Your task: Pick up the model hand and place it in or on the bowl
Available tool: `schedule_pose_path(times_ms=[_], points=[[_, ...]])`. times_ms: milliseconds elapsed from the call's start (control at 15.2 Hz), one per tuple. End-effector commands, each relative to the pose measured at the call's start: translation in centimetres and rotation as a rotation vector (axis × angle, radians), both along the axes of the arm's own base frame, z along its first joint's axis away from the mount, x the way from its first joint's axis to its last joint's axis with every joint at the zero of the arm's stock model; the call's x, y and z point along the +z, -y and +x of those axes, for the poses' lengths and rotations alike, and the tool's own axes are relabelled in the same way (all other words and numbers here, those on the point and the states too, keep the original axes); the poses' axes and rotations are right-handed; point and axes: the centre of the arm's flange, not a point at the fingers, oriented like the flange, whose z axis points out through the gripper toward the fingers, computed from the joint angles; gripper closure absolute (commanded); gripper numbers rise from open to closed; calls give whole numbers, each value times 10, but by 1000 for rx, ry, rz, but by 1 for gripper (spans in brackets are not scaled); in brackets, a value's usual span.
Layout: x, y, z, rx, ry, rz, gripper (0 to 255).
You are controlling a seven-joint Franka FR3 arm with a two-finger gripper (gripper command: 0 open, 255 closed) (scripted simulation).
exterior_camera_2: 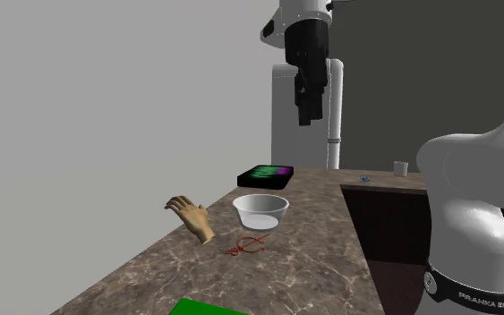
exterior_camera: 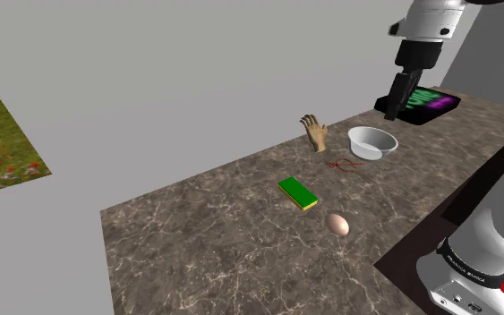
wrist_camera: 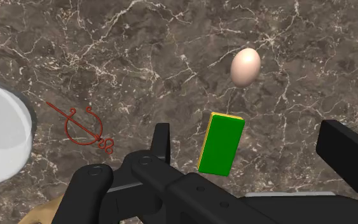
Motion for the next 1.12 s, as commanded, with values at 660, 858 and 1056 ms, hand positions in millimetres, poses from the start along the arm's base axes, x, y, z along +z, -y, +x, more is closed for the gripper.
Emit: schedule_pose_path(times_ms=[660, 858, 1056], points=[[-97, 26, 72, -75, 44, -90, 0], [-125, 36, 95, -97, 57, -117, 0], [-152, 48, 117, -119, 71, -144, 0]])
